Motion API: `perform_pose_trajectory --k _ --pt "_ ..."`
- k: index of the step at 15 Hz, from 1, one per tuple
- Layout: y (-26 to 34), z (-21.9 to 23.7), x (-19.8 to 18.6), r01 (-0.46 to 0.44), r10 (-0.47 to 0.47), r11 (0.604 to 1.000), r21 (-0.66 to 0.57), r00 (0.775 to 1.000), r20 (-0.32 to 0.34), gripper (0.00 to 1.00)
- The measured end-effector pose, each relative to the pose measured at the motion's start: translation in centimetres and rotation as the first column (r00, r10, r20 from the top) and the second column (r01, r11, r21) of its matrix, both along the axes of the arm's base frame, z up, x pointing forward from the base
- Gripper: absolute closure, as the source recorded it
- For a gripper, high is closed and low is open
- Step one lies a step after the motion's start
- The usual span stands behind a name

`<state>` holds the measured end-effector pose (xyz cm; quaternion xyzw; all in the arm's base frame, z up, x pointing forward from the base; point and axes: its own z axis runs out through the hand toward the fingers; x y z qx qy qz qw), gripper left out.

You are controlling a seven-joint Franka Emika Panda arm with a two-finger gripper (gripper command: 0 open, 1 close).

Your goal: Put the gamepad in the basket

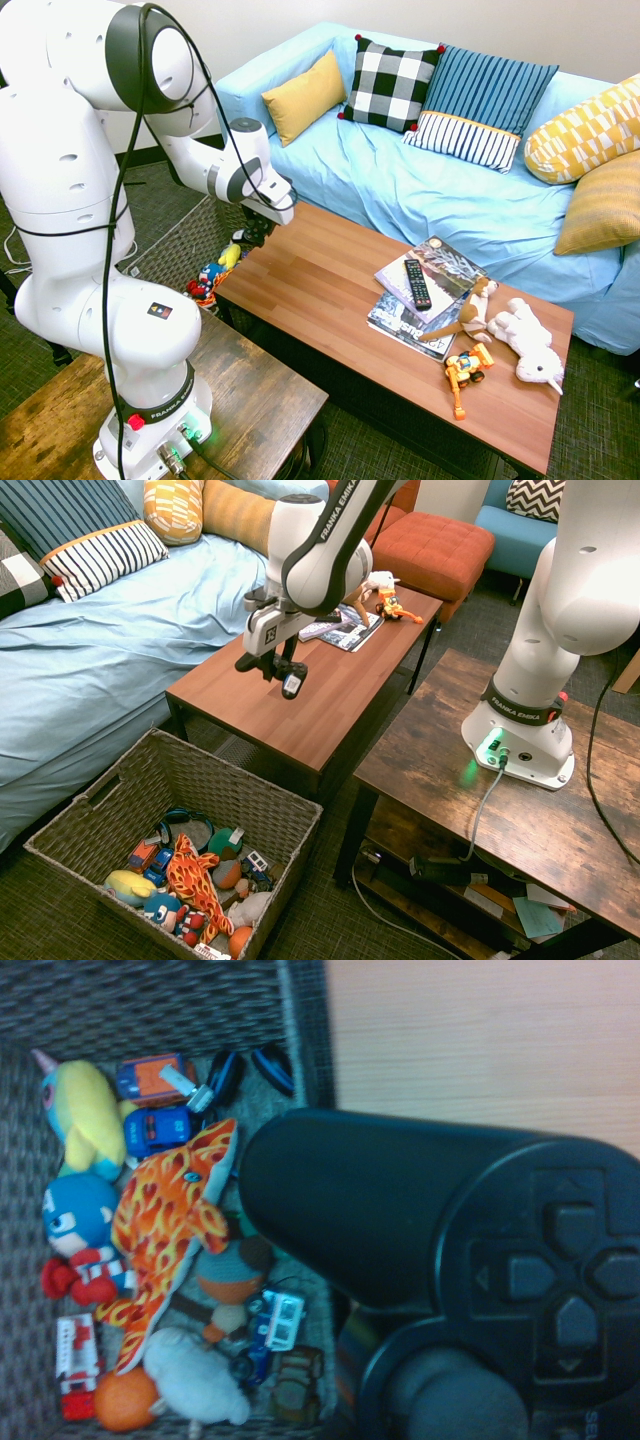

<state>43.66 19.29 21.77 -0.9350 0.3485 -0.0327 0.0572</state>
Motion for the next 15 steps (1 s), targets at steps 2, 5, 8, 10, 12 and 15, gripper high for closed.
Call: perform_pose_trajectory --k 2,5,8,10,12,15 --pt "5.5 0.0 -1.4 -0.059 0.059 0.998 -0.010 0.998 -0.008 1.00" --pt "12.4 -3.1 -4.5 -0.144 0.142 0.989 -0.040 0.989 -0.039 1.00" --pt "17.8 -7.5 -7.1 -0.210 0.205 0.975 -0.072 0.976 -0.073 1.00" --pt "20.0 -10.7 -7.7 -0.242 0.234 0.965 -0.098 0.968 -0.090 1.00" --pt "21.6 -14.3 -7.9 -0.264 0.251 0.957 -0.125 0.962 -0.109 1.00" --pt "22.6 -17.7 -6.9 -0.252 0.235 0.958 -0.138 0.964 -0.126 0.00"
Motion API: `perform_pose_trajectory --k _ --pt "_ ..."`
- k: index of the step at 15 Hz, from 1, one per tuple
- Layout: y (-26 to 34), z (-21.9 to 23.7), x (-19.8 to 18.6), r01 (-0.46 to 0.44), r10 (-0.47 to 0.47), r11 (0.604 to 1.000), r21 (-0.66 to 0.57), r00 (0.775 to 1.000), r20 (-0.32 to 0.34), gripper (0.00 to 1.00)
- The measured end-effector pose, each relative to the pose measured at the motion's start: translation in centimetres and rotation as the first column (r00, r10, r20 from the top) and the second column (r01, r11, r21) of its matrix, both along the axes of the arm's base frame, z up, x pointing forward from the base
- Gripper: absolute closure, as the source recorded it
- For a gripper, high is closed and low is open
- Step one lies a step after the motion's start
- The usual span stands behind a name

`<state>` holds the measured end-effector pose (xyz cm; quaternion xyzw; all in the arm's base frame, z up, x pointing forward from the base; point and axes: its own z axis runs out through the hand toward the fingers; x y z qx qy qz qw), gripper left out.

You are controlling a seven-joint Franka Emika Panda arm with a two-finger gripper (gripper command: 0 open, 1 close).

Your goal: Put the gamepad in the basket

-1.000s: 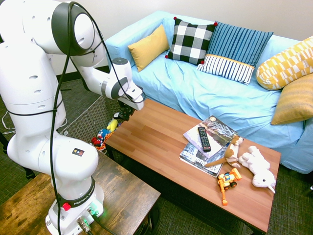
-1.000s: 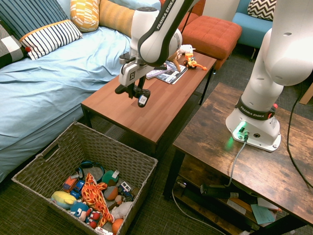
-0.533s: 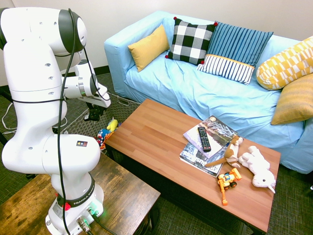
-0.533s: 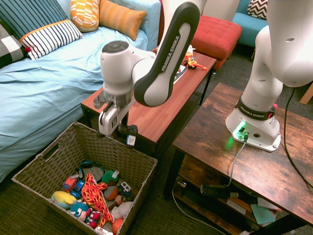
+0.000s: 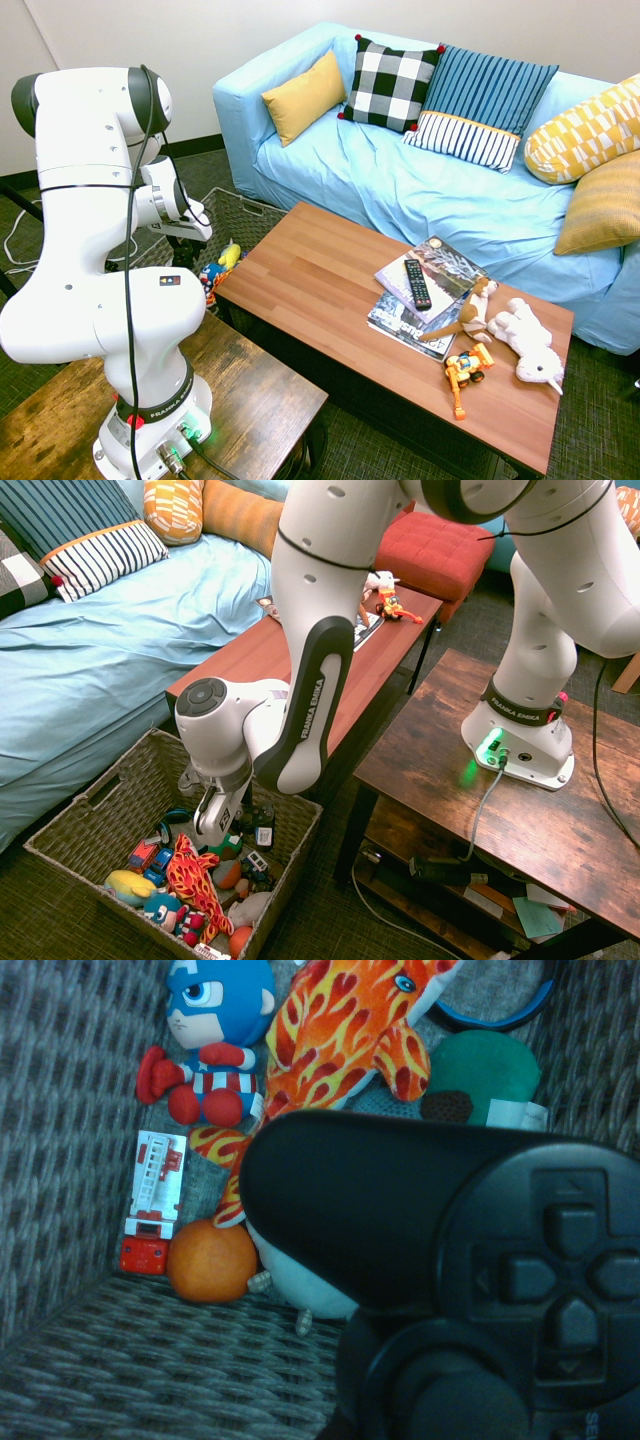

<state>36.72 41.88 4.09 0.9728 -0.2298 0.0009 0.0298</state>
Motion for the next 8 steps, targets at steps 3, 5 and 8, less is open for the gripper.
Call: perform_pose_trajectory --k 3,5,8 --pt "-0.1 -0.9 1.5 0.010 -0.010 1.000 -0.011 1.000 0.005 0.00" --pt "0.2 -1.0 1.9 0.010 -0.010 1.000 -0.018 1.000 0.002 0.00" --pt "0.5 -1.0 2.3 0.013 -0.013 1.000 -0.017 1.000 0.003 0.00"
